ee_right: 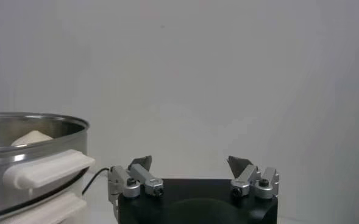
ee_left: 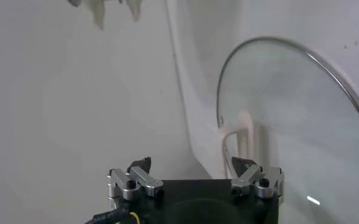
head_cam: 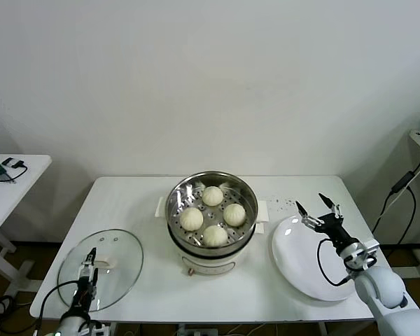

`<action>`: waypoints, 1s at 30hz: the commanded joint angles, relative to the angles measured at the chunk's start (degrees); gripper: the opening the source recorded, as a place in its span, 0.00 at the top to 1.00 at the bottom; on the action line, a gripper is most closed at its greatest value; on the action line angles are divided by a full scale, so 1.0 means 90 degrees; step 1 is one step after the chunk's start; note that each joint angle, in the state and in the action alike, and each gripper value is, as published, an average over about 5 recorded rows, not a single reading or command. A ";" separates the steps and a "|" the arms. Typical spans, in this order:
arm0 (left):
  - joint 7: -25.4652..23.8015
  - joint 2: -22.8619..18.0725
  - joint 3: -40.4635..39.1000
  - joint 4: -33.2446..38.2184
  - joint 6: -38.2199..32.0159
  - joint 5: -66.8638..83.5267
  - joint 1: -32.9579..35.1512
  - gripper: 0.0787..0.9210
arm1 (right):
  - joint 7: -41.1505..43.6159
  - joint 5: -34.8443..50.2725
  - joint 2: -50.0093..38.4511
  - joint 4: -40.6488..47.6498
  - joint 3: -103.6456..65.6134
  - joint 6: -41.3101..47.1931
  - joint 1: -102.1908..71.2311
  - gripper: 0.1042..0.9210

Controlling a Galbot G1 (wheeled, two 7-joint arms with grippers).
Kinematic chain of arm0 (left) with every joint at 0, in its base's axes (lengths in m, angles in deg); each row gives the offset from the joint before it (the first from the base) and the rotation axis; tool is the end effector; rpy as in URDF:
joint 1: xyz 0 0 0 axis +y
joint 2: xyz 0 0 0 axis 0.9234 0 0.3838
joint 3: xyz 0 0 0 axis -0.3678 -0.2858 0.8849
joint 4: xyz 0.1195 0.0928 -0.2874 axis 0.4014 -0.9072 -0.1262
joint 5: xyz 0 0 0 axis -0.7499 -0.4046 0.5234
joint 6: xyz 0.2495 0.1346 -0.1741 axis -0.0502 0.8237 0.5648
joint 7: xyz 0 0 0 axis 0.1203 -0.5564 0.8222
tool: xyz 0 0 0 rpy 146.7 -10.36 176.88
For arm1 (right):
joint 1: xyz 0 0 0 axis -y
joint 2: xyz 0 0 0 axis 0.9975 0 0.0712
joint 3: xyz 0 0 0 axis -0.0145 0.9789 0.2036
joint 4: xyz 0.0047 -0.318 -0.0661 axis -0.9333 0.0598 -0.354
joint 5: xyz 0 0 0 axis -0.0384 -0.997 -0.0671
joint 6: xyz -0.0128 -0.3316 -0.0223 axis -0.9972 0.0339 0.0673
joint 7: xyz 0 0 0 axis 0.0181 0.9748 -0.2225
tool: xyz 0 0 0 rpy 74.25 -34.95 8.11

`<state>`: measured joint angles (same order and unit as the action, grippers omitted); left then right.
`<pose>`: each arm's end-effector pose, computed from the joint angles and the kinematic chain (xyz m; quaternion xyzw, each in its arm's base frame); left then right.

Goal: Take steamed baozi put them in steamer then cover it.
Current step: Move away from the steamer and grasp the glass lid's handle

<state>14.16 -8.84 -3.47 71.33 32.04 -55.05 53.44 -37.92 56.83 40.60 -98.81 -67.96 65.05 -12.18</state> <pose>0.1466 0.1190 -0.3652 -0.0316 -0.6299 -0.7628 0.1426 0.2894 -0.1740 -0.3174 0.1492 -0.9877 0.0390 0.0258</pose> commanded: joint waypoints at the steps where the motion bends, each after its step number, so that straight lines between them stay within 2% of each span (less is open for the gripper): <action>1: 0.0701 0.0113 0.0258 -0.0982 -0.0544 0.0208 -0.0579 0.12 | 0.0012 -0.0094 0.0070 0.0079 -0.0109 -0.0017 -0.0099 0.12; 23: 0.1067 0.0351 0.0072 -0.1723 -0.0816 0.0737 -0.1316 0.12 | 0.0099 -0.0550 0.0286 0.0144 -0.0253 -0.0154 -0.0259 0.12; 26: 0.1086 0.0362 0.0078 -0.1788 -0.0918 0.0760 -0.1325 0.16 | 0.0110 -0.0595 0.0322 0.0149 -0.0261 -0.0161 -0.0265 0.12; 30: 0.1085 0.0387 0.0099 -0.1880 -0.1032 0.0752 -0.1334 0.30 | 0.0121 -0.0654 0.0355 0.0159 -0.0266 -0.0178 -0.0267 0.12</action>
<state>22.94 -5.78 -2.66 56.65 24.59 -49.28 42.73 -36.94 52.26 43.45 -97.51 -70.22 63.62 -14.51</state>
